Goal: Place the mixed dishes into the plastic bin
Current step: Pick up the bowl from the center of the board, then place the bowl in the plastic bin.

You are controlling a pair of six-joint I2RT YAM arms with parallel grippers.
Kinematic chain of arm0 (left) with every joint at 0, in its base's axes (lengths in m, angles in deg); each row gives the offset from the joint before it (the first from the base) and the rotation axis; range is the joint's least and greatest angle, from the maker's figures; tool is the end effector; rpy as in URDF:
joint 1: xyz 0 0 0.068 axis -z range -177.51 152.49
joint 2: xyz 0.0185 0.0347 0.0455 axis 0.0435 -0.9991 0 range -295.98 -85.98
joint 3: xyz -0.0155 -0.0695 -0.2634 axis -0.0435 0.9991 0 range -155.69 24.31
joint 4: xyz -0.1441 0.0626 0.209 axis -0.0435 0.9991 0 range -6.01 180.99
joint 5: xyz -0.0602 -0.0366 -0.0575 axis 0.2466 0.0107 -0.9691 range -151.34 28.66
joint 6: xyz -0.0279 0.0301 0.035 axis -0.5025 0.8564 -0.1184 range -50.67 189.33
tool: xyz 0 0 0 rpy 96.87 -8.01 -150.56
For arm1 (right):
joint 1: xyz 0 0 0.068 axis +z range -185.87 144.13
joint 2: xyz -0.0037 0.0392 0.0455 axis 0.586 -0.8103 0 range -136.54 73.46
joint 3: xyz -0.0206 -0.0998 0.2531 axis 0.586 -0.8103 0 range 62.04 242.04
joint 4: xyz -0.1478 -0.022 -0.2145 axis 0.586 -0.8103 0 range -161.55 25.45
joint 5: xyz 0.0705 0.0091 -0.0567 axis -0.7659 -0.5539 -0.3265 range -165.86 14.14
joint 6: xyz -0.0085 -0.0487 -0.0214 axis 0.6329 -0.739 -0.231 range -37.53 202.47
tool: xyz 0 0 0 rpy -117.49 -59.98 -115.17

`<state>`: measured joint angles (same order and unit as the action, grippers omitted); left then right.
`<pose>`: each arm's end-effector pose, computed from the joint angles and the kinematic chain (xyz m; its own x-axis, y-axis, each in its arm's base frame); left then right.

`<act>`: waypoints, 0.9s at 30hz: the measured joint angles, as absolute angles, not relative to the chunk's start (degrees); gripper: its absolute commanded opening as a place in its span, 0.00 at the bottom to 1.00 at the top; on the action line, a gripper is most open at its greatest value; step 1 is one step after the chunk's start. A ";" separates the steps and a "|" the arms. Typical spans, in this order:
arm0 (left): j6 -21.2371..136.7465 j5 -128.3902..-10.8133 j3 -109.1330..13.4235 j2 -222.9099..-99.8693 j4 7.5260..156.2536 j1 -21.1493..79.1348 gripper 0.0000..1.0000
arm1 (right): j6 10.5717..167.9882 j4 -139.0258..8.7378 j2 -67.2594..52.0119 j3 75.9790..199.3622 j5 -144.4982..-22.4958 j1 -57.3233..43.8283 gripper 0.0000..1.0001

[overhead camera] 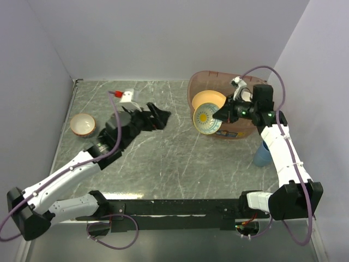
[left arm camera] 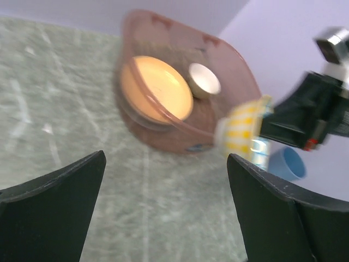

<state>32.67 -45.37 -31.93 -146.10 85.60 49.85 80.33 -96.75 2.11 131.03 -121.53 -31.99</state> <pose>0.1730 -0.1734 0.3754 -0.3634 -0.4528 -0.8142 0.3799 0.7260 -0.5733 0.2619 0.0432 0.3575 -0.5418 -0.0630 -0.8381 -0.6558 0.6553 0.3747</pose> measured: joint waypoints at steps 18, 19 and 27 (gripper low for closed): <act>52.73 -48.19 -24.98 -138.28 98.71 26.24 0.99 | 77.36 -100.12 0.36 136.95 -122.12 -43.97 0.00; 53.24 -47.63 -23.61 -137.47 98.82 26.22 0.99 | 76.90 -100.47 -0.19 137.78 -121.85 -44.13 0.00; 54.90 -45.37 -21.44 -137.03 99.68 26.13 0.99 | 74.41 -103.49 -6.27 143.75 -117.68 -45.52 0.00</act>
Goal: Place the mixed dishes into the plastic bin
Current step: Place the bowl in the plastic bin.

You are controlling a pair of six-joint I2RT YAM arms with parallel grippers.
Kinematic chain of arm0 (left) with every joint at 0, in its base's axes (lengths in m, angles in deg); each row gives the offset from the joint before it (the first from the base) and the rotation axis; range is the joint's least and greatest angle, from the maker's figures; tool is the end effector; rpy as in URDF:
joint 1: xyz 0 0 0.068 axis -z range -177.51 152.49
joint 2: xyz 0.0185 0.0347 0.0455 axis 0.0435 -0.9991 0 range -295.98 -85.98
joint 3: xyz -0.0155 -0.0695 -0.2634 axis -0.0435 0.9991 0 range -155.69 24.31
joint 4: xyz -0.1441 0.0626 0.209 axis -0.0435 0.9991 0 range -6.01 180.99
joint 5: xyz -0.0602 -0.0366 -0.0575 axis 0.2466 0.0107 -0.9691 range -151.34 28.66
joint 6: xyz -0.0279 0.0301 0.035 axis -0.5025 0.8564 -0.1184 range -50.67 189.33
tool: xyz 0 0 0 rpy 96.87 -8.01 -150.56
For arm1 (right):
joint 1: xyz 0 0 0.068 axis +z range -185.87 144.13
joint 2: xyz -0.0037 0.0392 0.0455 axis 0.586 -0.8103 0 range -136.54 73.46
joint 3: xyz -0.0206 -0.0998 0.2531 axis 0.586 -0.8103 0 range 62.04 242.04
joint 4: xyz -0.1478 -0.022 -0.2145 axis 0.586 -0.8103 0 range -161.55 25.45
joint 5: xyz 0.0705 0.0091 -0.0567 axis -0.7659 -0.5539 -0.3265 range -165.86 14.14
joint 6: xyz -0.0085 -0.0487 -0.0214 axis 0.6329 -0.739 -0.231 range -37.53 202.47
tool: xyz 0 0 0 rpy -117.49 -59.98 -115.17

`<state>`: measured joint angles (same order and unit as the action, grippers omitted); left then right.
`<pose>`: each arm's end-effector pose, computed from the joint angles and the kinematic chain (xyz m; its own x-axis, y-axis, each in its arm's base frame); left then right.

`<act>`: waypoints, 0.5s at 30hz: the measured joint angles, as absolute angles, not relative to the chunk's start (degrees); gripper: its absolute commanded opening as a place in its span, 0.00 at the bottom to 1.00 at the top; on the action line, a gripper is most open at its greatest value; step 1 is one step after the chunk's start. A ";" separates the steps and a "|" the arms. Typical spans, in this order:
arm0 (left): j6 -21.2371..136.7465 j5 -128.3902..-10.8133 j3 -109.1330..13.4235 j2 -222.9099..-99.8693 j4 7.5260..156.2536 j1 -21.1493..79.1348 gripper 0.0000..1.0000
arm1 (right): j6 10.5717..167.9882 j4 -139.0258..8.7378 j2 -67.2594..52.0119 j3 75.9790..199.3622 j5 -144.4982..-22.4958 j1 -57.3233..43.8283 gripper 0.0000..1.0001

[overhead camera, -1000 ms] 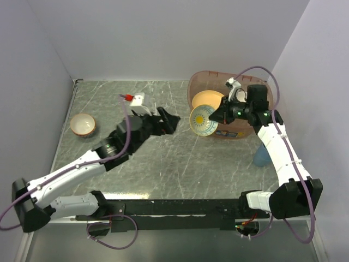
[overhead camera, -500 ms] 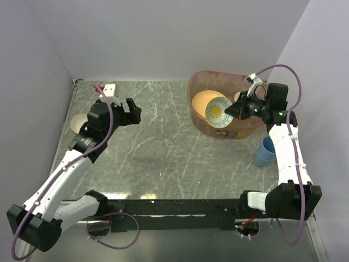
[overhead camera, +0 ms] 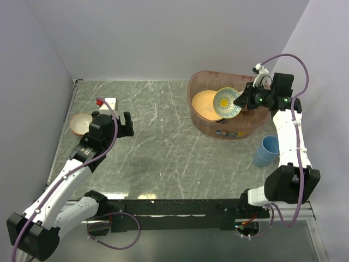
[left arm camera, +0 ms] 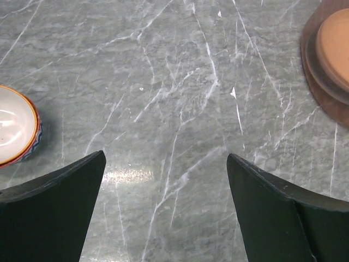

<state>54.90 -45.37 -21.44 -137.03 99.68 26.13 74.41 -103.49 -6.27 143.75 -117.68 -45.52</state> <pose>0.1914 -0.0731 0.3172 -0.3551 -0.1062 -0.9288 0.0637 0.9885 -0.1374 0.2958 -0.0263 0.3814 -0.5307 -0.0158 -0.8474 -0.4796 0.8299 0.2849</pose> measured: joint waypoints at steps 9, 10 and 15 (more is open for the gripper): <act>55.12 -45.33 -21.09 -137.01 99.63 26.13 0.99 | 74.30 -103.81 -12.47 148.45 -111.12 -47.16 0.00; 55.12 -45.33 -21.01 -137.01 99.63 26.13 0.99 | 74.30 -103.75 -13.30 149.13 -110.44 -47.27 0.00; 55.14 -45.07 -20.98 -137.01 99.65 26.13 0.99 | 74.45 -103.60 -17.28 152.08 -107.45 -47.43 0.00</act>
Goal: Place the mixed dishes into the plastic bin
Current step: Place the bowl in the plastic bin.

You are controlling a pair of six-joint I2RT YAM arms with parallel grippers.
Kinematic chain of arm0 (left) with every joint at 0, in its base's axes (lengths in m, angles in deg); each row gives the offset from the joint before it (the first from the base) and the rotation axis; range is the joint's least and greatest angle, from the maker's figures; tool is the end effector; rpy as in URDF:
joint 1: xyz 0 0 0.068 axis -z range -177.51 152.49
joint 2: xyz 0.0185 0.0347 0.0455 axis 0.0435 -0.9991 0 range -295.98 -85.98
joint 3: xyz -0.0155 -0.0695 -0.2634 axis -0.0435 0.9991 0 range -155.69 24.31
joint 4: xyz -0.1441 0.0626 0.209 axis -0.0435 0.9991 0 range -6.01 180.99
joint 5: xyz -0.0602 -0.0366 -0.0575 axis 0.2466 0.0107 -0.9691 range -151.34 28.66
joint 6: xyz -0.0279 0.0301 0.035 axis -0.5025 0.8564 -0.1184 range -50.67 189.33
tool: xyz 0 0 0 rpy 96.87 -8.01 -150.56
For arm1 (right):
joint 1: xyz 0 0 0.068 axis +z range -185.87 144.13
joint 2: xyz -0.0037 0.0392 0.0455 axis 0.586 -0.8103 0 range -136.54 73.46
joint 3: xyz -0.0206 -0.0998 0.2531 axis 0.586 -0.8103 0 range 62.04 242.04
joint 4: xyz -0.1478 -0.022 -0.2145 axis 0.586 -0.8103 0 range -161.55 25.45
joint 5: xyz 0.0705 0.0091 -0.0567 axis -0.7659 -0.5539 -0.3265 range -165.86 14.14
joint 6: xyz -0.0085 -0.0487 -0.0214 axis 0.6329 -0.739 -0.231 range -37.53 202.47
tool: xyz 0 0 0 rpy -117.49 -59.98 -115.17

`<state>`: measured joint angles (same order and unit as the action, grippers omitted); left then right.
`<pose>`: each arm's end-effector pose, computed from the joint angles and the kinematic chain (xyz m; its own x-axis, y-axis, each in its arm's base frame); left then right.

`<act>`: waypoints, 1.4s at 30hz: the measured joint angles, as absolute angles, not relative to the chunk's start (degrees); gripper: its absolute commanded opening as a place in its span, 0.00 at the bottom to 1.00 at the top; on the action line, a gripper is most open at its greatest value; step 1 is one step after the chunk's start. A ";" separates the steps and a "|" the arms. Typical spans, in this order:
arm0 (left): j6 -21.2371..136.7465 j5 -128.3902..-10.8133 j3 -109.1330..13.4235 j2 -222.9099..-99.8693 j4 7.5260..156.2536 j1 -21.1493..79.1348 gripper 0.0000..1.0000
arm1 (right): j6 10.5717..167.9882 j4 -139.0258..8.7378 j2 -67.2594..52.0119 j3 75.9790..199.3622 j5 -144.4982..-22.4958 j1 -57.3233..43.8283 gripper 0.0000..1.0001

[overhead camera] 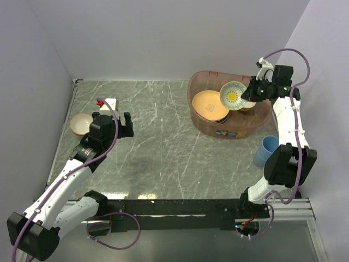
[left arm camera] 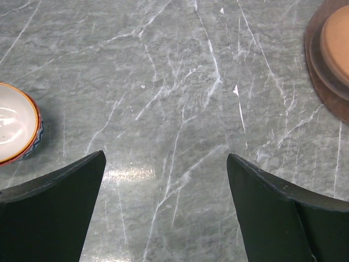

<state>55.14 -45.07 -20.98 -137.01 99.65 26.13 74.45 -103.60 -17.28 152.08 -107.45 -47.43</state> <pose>0.1913 -0.0729 0.3145 -0.3597 -0.0995 -0.9278 0.0596 0.9898 -0.1293 0.3459 -0.0518 0.3679 -0.5891 -0.0009 -0.8081 -0.3092 0.9241 0.2244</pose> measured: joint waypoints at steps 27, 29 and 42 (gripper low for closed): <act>55.38 -43.45 -20.90 -137.90 99.33 26.07 0.99 | 74.54 -102.28 -35.86 163.03 -91.25 -47.56 0.00; 55.40 -43.43 -20.90 -138.23 99.30 26.04 0.99 | 75.07 -102.13 -37.54 164.34 -89.48 -47.56 0.00; 56.19 -43.41 -20.90 -139.85 99.30 26.02 0.99 | 77.76 -100.58 -43.05 167.92 -79.65 -47.93 0.00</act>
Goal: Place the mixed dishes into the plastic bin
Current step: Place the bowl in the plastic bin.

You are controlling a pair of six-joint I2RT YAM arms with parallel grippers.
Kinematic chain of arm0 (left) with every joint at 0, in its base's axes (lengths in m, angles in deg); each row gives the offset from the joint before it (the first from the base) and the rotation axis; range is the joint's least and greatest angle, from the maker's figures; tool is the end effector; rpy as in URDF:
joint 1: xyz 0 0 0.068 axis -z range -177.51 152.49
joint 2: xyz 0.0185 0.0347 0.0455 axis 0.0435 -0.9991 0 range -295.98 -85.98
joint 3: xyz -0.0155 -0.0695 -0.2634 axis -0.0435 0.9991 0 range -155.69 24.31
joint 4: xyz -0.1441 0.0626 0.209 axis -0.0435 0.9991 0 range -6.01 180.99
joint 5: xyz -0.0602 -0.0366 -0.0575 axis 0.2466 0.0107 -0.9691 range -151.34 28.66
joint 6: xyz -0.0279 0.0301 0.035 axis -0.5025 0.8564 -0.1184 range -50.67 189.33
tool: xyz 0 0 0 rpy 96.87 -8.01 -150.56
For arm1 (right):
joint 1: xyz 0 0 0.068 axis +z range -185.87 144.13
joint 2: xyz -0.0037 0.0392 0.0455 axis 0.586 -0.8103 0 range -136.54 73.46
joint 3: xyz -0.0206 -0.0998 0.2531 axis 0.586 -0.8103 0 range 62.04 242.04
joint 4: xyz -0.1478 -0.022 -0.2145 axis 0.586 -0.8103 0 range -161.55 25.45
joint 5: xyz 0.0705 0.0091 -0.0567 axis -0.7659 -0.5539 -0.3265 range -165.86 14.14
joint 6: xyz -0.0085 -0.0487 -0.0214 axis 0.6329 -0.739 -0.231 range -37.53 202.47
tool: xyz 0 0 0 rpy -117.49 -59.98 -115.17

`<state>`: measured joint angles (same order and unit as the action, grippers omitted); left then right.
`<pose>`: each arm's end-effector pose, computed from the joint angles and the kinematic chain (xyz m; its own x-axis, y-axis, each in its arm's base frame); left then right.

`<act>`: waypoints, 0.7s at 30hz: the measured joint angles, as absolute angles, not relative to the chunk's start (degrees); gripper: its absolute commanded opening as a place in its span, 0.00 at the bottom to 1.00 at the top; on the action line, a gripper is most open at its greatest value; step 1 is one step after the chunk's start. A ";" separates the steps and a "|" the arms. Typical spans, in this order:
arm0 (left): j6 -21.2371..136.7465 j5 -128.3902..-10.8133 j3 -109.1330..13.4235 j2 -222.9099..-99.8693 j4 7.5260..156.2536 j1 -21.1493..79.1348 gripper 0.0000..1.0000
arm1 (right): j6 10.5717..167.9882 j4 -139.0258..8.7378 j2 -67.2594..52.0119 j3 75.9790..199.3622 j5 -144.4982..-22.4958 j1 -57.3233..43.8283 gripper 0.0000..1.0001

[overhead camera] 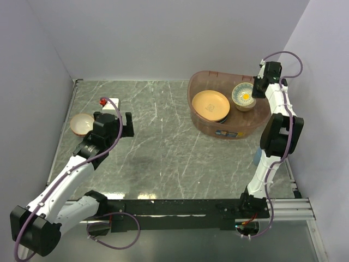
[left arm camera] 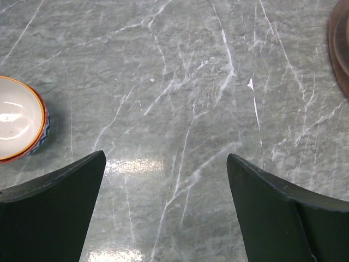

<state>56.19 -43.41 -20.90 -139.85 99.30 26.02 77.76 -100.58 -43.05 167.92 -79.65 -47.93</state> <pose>0.2008 -0.0755 0.3054 -0.3903 -0.0660 -0.9183 0.0341 0.9957 -0.0861 0.4550 -0.0948 0.2840 -0.7223 0.0705 -0.6880 0.1050 0.9944 -0.0084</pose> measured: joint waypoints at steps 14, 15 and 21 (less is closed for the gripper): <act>56.21 -43.41 -20.90 -140.99 99.28 25.91 0.99 | 78.43 -99.57 -46.92 170.39 -76.81 -48.04 0.04; 56.23 -43.41 -20.90 -141.10 99.30 25.91 0.99 | 78.41 -99.55 -47.29 170.59 -76.76 -48.04 0.05; 56.38 -43.41 -20.90 -141.36 99.30 25.91 0.99 | 78.43 -99.25 -48.67 170.81 -76.70 -48.04 0.15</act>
